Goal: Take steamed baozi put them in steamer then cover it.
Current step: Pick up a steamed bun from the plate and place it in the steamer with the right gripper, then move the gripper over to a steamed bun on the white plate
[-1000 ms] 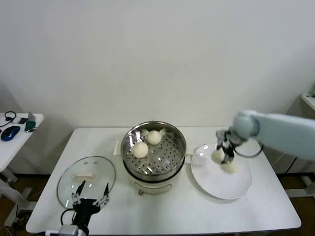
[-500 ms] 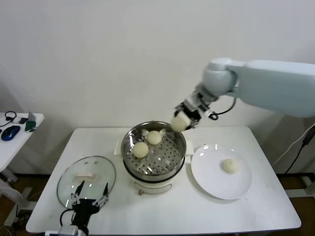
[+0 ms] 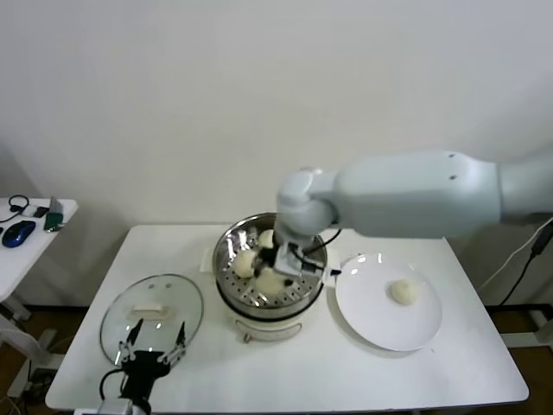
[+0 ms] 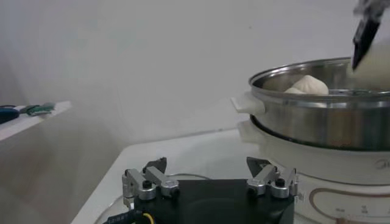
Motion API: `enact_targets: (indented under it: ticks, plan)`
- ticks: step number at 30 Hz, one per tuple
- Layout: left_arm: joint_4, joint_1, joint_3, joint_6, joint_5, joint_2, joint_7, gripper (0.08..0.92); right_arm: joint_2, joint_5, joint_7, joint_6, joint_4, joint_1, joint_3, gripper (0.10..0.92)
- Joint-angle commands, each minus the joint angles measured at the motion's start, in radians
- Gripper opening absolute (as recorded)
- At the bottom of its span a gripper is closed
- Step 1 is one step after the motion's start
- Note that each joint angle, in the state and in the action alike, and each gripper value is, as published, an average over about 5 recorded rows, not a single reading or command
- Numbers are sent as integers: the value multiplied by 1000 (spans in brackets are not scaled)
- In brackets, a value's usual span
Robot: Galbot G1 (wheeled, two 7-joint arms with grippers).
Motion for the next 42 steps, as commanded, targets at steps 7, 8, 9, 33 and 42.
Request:
enact_targets:
  ticks: [7, 8, 9, 33, 42]
  plan:
    - [-1, 1, 2, -2, 0, 2, 0, 823, 57, -167, 1, 36, -105, -128, -2, 662]
    - [-1, 1, 2, -2, 1, 2, 0, 823, 57, -166, 2, 35, -106, -130, -1, 662]
    - [-1, 0, 2, -2, 1, 2, 0, 823, 57, -165, 4, 34, -106, -132, -1, 662]
    - [-9, -5, 2, 4, 3, 13, 2, 823, -288, 583, -243, -122, -381, 313, -198, 823]
    - [-4, -16, 7, 1, 2, 7, 1, 823, -573, 480, -162, -297, -339, 123, -255, 823]
